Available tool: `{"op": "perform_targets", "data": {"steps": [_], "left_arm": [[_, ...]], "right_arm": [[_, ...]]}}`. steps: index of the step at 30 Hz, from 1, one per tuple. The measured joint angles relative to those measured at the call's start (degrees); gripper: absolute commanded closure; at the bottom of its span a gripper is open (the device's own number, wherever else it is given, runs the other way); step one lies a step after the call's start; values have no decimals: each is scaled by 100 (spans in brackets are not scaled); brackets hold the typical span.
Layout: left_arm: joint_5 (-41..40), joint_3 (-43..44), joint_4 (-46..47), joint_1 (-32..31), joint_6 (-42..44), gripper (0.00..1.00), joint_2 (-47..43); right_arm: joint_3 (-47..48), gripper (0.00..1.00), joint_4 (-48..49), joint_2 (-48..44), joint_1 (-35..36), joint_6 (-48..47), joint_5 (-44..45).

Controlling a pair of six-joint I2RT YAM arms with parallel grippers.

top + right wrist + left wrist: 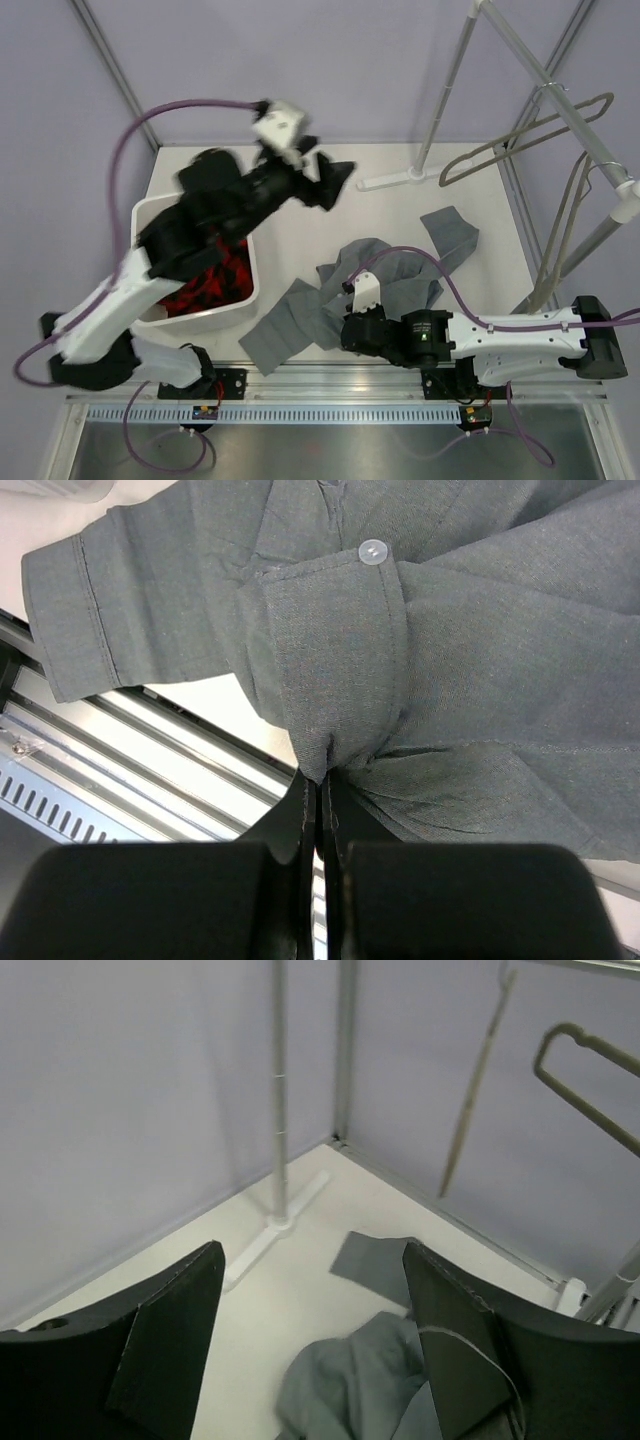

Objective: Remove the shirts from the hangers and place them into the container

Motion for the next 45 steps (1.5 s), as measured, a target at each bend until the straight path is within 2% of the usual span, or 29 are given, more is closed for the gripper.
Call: {"op": "perform_targets", "data": {"steps": [1, 2, 7, 9, 12, 14, 16, 21, 23, 27, 35, 45], "left_arm": [[-339, -529, -79, 0, 24, 21, -839], [-433, -664, -107, 2, 31, 21, -1078], [-1235, -2583, -503, 4, -400, 23, -4022], [-1386, -3178, -758, 7, -651, 23, -4793], [-1237, -4052, -1014, 7, -962, 24, -5292], [-968, -4616, -1200, 4, -1187, 32, -5259], [-726, -5021, -1217, 7, -1335, 33, -5084], [-310, -5884, -841, 4, -1698, 29, -4706], [-291, -5967, -737, -7, -1770, 28, -4625], [-345, -5954, -326, -66, -1847, 22, -4463], [-481, -5410, -96, -264, -1755, 18, -3954], [-525, -5259, 385, -280, -1711, 17, -3189]], "right_arm": [[17, 100, 13, 28, 0, -48, 0], [52, 100, 20, 68, 0, -94, 15], [413, 100, 7, 313, -13, -306, 199], [553, 100, 42, 319, -142, -481, 184], [758, 100, 173, 260, -697, -911, 39], [1102, 100, 184, 243, -1211, -1272, -76], [1648, 100, 129, 267, -1631, -1668, -184], [3620, 100, 160, 756, -2256, -2490, -535], [4308, 100, 142, 1036, -2428, -2730, -686], [5090, 100, 46, 1523, -2612, -3018, -852], [5265, 100, -181, 2188, -2791, -3237, -1115], [5383, 100, -306, 2312, -2796, -3241, -1279]]}}
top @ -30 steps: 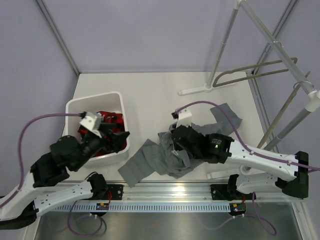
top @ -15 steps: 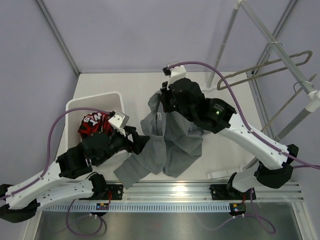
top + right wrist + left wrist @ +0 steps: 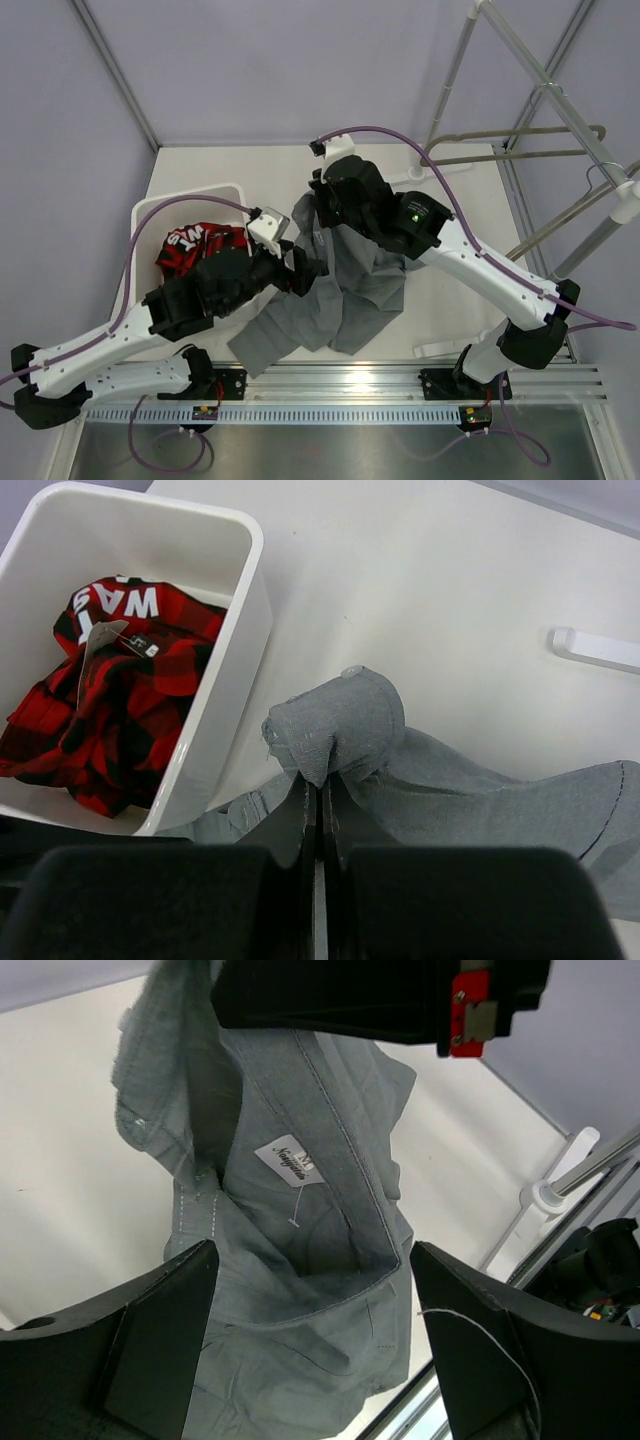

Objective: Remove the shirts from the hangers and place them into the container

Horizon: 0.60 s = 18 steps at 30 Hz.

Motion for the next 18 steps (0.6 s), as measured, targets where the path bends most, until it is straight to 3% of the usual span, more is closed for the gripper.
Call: {"op": "perform_targets", "data": {"steps": [15, 17, 18], "left_arm": [[-507, 378, 450, -284, -7, 17, 1266], [-658, 389, 457, -289, -55, 45, 1432], [-750, 409, 481, -289, -68, 66, 1523]], "right_arm": [[166, 100, -125, -2, 0, 4, -105], [170, 100, -142, -9, 0, 7, -142], [173, 100, -199, -20, -33, 4, -105]]}}
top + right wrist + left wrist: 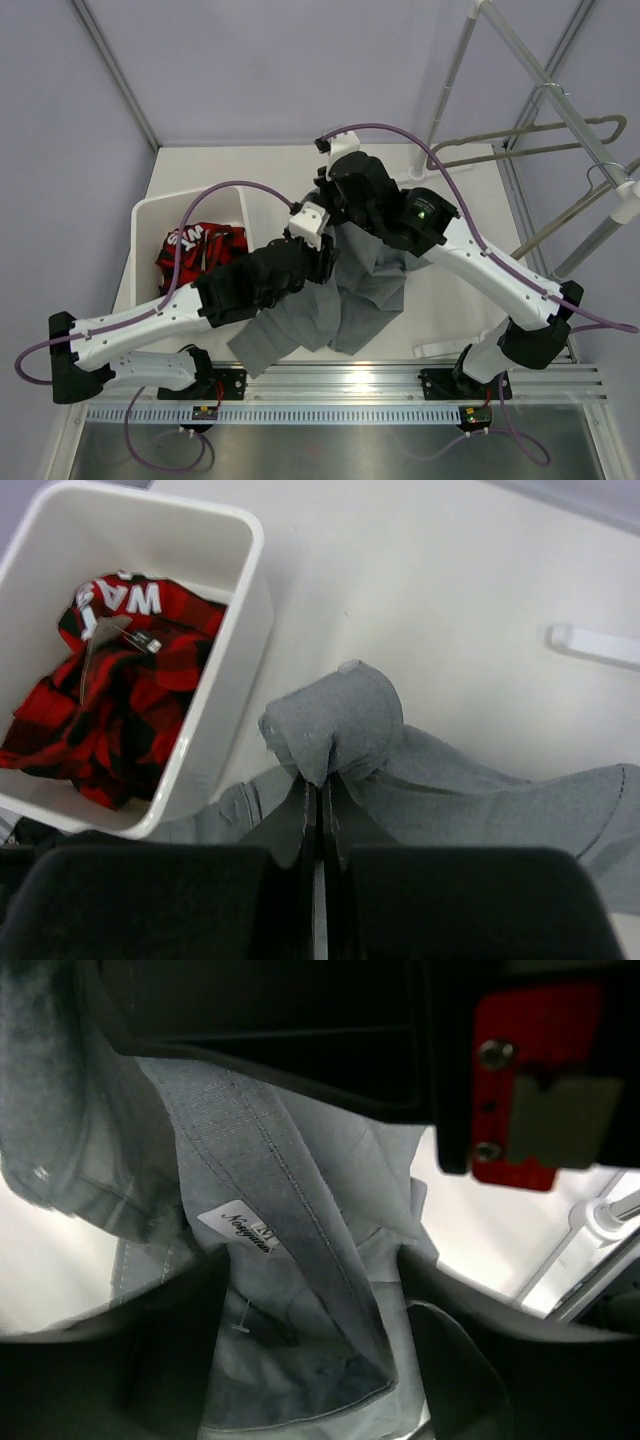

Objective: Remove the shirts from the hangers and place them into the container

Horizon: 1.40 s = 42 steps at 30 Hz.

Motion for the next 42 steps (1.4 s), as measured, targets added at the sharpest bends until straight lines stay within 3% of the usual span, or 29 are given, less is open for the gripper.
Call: {"op": "perform_targets", "data": {"steps": [1, 2, 3, 6, 7, 10, 13, 16, 19, 20, 21, 26, 32, 37, 42], "left_arm": [[-81, 63, -13, -13, -44, 100, 101], [-181, 127, 4, -33, -35, 100, 208], [-299, 179, 20, -48, -2, 100, 295], [-662, 203, 149, -109, 81, 100, 396], [-857, 177, 155, -101, 153, 100, 380], [-1344, 66, 208, -63, 468, 100, 160], [-1766, 105, 120, 11, 918, 100, -181], [-2081, 437, 7, 57, 1576, 100, -413], [-2203, 883, 273, 66, 2487, 100, -566], [-2216, 1012, 398, 66, 2776, 100, -612], [-2216, 1169, 522, 66, 3095, 100, -643], [-2026, 2234, 1019, 66, 4378, 100, -520], [-1576, 3722, 1086, 66, 4944, 100, -96], [-1322, 4273, 933, 66, 5036, 100, 98], [-1071, 4680, 522, 66, 4983, 100, 317]], "right_arm": [[0, 100, -68, -13, -35, 4, 4], [0, 98, -118, -33, -76, 4, 24], [-2, 79, -164, -66, -111, 7, 26], [0, 54, -302, -195, -149, 68, 66], [0, 41, -348, -278, -138, 81, 44], [-55, 25, -531, -673, -105, 90, 192], [-195, 19, -608, -1294, -55, 74, 328], [-459, 25, -675, -2046, -48, 85, 385], [-1176, 39, -575, -2868, -44, 136, 234], [-1480, 51, -549, -3134, -44, 157, 168], [-1810, 98, -461, -3381, -44, 181, 92], [-3810, 100, 26, -4061, -35, 372, -769], [-5412, 100, 916, -3882, 76, 656, -2282], [-5521, 100, 1930, -3300, 382, 850, -3351], [-4859, 100, 2345, -1714, 1196, 756, -3722]]}}
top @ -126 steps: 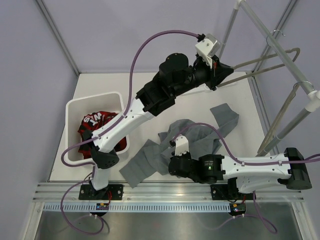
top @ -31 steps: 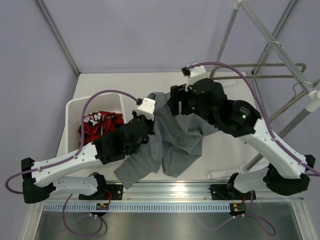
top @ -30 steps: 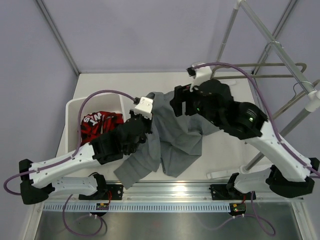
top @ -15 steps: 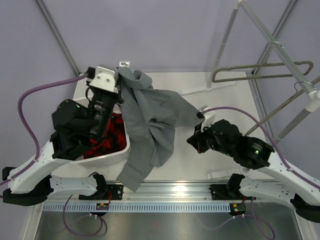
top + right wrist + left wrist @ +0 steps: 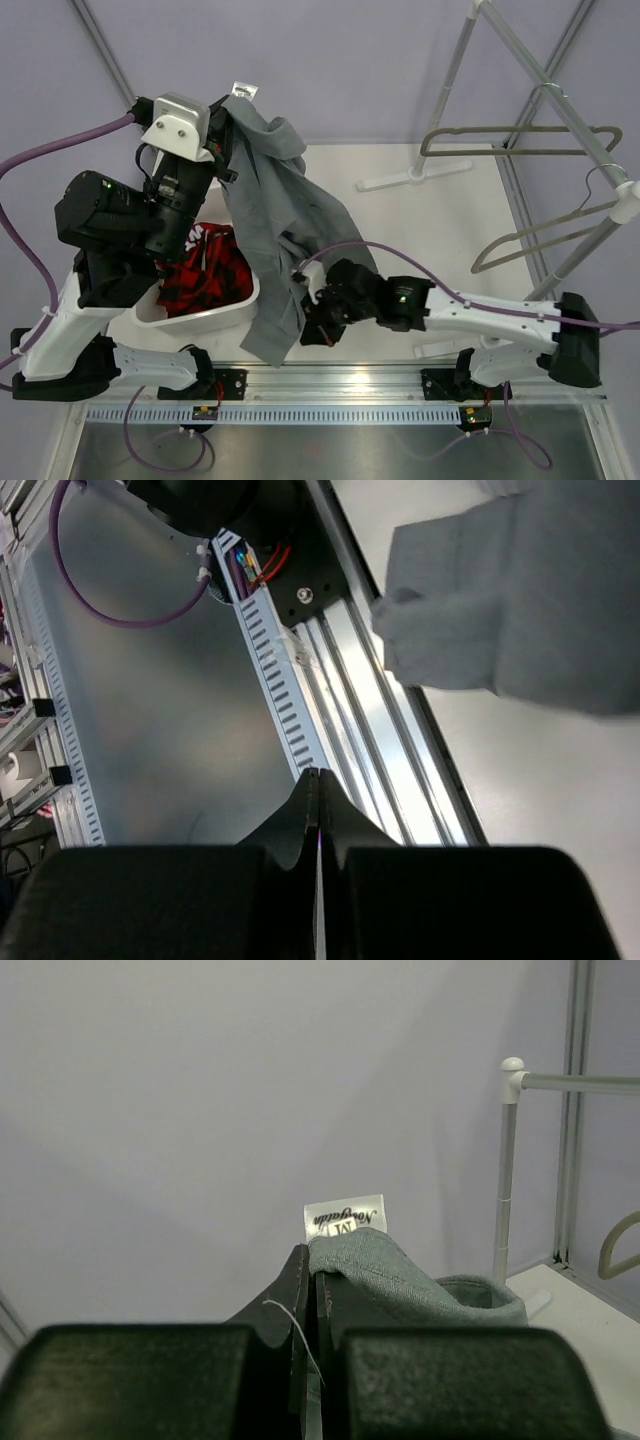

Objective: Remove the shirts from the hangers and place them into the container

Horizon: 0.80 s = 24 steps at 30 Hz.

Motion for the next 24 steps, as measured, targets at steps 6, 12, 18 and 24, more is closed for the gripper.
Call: {"op": "perform_targets", "data": {"steps": [6, 12, 18, 24], "left_arm": [[249, 551, -634, 0, -199, 100, 184], [354, 767, -1102, 0, -417, 100, -31], [629, 721, -1521, 0, -793, 100, -859], [634, 503, -1668, 0, -1104, 100, -2044]], "right_arm": [[726, 100, 225, 1204, 210, -87, -103], [1792, 100, 157, 1928, -216, -269, -149], [3998, 100, -509, 3456, -1025, -763, -442], [8070, 100, -2175, 5849, -1158, -1545, -844]]}}
